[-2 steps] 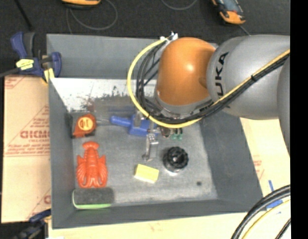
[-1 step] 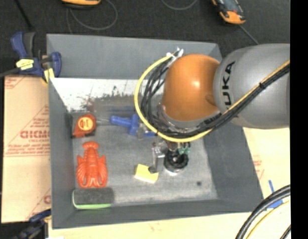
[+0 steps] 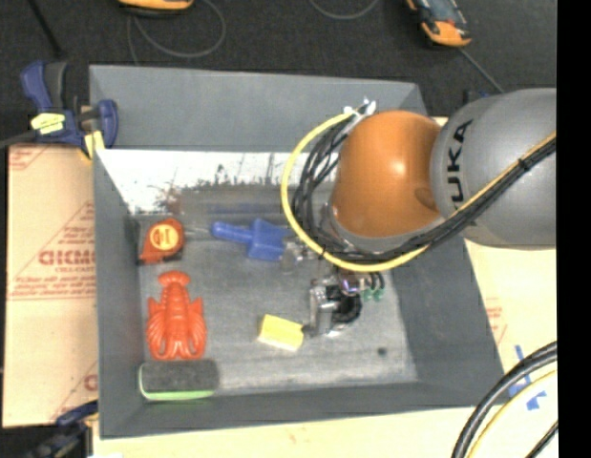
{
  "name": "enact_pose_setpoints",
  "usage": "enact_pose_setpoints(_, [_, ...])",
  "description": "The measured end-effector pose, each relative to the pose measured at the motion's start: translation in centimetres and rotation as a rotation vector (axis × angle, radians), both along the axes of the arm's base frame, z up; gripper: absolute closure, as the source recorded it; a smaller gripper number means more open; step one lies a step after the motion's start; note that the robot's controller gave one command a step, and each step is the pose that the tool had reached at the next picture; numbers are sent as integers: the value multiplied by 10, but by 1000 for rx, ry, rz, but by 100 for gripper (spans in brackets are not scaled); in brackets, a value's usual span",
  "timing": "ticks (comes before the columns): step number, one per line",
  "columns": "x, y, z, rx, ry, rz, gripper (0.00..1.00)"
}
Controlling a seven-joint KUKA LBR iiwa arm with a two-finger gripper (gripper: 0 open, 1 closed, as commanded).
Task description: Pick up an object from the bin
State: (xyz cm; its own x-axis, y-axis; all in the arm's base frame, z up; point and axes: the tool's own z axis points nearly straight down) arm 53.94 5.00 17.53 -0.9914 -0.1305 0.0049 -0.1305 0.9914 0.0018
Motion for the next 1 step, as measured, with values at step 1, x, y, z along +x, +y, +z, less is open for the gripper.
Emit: enact_pose_setpoints(1, [15, -19, -2, 0, -13, -28, 0])
